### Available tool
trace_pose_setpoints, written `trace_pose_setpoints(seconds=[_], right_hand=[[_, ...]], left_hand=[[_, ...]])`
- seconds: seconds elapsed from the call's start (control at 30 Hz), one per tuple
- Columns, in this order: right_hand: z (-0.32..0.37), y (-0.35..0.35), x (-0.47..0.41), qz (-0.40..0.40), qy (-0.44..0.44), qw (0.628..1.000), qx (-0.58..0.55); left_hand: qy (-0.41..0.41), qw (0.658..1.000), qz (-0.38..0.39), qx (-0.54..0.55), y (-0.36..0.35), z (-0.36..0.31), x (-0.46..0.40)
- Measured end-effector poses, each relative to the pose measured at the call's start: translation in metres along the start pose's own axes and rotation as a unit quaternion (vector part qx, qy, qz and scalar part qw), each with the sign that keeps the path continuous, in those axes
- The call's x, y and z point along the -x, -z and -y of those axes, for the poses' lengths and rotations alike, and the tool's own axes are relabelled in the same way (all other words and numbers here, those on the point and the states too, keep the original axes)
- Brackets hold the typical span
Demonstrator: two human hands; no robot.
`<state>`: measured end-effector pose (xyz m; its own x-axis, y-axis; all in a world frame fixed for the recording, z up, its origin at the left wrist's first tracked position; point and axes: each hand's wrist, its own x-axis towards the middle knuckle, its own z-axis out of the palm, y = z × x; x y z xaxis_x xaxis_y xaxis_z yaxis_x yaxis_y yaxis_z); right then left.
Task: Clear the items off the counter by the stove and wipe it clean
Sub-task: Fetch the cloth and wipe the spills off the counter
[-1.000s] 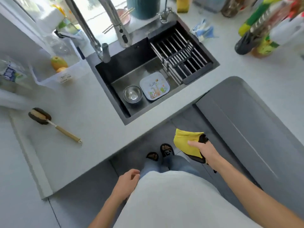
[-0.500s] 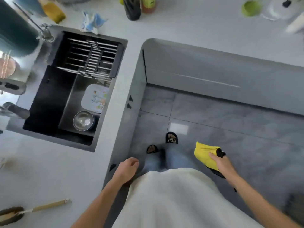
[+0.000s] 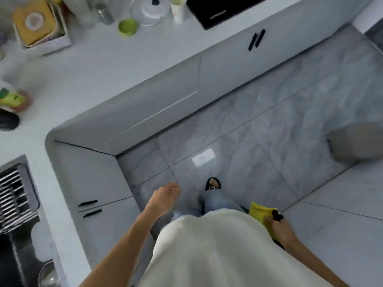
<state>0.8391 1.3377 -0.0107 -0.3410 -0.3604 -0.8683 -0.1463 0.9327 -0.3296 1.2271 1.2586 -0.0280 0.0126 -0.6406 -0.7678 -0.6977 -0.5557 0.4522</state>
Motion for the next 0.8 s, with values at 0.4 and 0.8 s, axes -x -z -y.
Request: trace_pose_setpoints(seconds=[0.4,0.8], right_hand=[[0.109,0.076,-0.069,-0.08,-0.036,0.992,-0.093],[0.21,0.145,-0.139,-0.14,-0.052,0.98,-0.132]], left_hand=[[0.037,0.984,0.072,-0.158,0.017,-0.095,-0.074],[0.005,0.959,0.127,-0.254,0.05,-0.281,-0.225]])
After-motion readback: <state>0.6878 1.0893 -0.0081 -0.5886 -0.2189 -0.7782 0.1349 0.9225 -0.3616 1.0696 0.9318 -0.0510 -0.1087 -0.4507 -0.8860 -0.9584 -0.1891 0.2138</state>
